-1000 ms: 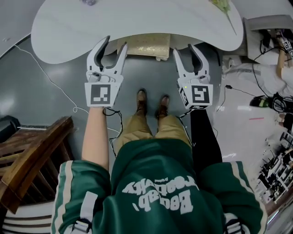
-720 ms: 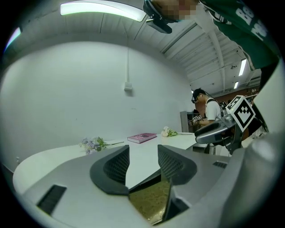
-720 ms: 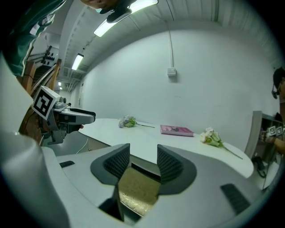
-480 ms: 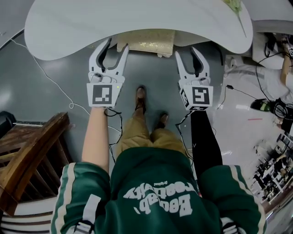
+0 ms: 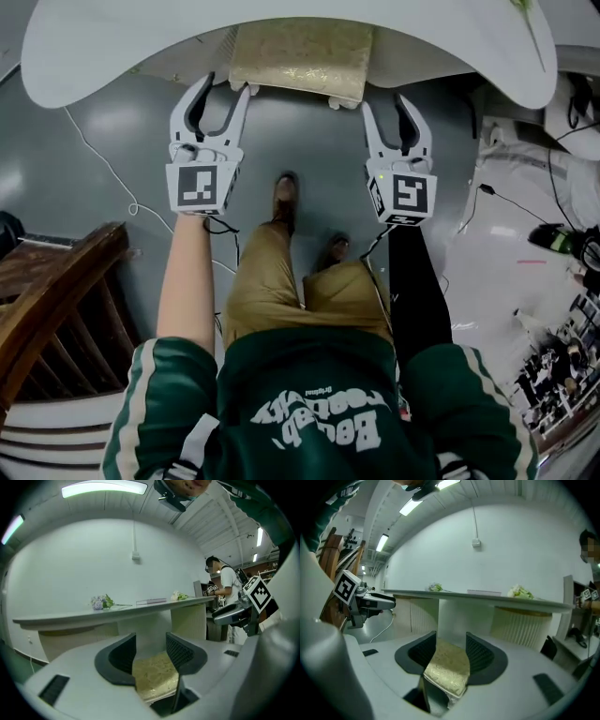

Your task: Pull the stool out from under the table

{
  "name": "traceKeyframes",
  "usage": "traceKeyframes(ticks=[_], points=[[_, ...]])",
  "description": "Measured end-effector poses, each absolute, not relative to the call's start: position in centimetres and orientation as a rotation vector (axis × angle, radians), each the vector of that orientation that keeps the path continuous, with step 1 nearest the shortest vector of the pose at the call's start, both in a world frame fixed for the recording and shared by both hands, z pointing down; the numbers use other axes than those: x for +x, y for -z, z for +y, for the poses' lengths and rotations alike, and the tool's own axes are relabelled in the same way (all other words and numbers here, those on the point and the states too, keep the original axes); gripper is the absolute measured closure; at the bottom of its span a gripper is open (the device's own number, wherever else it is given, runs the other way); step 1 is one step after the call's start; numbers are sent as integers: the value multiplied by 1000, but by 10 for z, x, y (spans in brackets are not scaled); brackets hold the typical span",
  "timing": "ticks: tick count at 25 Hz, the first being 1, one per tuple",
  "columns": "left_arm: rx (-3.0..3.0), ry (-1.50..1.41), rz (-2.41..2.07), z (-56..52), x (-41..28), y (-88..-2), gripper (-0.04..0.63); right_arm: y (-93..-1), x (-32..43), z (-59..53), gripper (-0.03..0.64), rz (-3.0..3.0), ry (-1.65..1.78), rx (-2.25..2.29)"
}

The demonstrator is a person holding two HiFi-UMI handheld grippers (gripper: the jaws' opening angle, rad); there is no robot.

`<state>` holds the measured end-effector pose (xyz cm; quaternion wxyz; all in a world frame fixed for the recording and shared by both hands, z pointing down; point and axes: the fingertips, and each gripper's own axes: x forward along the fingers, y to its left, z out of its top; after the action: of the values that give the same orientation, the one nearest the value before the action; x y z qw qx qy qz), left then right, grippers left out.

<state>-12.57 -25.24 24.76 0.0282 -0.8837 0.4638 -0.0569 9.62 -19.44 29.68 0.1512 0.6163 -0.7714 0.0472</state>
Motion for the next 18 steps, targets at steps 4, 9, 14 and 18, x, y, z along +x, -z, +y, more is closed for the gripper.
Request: traceKeyframes(ticks=[4, 9, 14, 18], points=[[-2718, 222, 1478, -262, -134, -312, 385, -360, 104, -200, 394, -2218, -141, 1775], [-2728, 263, 1458, -275, -134, -391, 362, -443, 112, -200, 379, -2211, -191, 1773], [-2723, 292, 1469, -282, -136, -458, 356, -512, 125, -202, 370, -2197, -222, 1803], [-2719, 313, 1469, -289, -139, -504, 350, -557, 142, -217, 356, -2190, -219, 1831]])
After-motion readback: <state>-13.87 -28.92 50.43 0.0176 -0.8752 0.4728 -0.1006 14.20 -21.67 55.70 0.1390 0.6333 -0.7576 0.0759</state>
